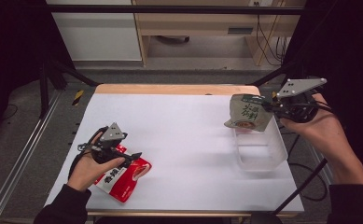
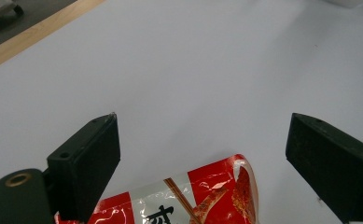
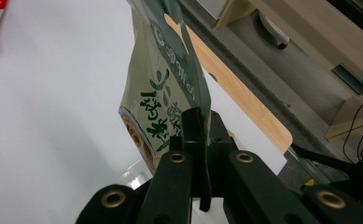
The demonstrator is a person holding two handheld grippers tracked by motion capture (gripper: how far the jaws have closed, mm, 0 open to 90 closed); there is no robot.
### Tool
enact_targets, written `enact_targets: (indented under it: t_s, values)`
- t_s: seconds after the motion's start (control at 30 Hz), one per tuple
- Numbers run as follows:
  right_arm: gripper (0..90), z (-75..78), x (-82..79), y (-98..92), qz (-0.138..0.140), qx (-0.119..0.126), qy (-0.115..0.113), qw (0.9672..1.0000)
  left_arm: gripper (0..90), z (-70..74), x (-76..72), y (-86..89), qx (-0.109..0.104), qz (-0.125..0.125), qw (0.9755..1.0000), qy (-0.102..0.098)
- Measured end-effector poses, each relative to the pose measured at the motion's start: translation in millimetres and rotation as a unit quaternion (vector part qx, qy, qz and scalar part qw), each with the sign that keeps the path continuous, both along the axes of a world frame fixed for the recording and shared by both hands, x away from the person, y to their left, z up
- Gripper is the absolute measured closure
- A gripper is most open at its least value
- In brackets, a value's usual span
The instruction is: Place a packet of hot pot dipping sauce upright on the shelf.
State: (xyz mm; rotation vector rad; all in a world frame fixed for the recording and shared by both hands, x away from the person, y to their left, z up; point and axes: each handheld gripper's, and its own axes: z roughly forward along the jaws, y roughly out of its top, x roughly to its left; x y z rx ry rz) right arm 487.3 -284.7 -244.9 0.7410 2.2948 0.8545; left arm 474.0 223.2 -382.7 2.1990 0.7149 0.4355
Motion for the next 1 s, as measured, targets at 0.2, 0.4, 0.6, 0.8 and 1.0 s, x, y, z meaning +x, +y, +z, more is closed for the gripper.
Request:
enact_targets:
  t_s: [0.2,0.4,0.6,0.8,1.0]
  values:
    - [90.0,-4.1,3.2,-10.6,-0.008,0.003,0.000,1.0000,10.2,0.9,-0.9,2.4,0.001,-0.001,1.0000,-0.001]
    - [90.0,-8.4,7.0,-19.3,-0.018,0.002,-0.003,0.9998,9.9,0.8,-0.8,4.9,-0.002,0.001,1.0000,0.000]
    - [90.0,-12.3,10.1,-28.9,-0.025,0.005,-0.005,0.9997,9.8,-1.1,-0.7,5.1,0.000,0.001,1.0000,0.002]
    - [90.0,-17.1,14.4,-37.4,-0.036,0.005,-0.007,0.9993,9.8,-1.6,-0.4,4.6,0.001,0.000,1.0000,0.004]
    - [90.0,-25.1,20.4,-46.1,-0.041,0.010,-0.005,0.9991,9.7,-2.5,-0.1,5.4,0.004,0.002,1.0000,0.005]
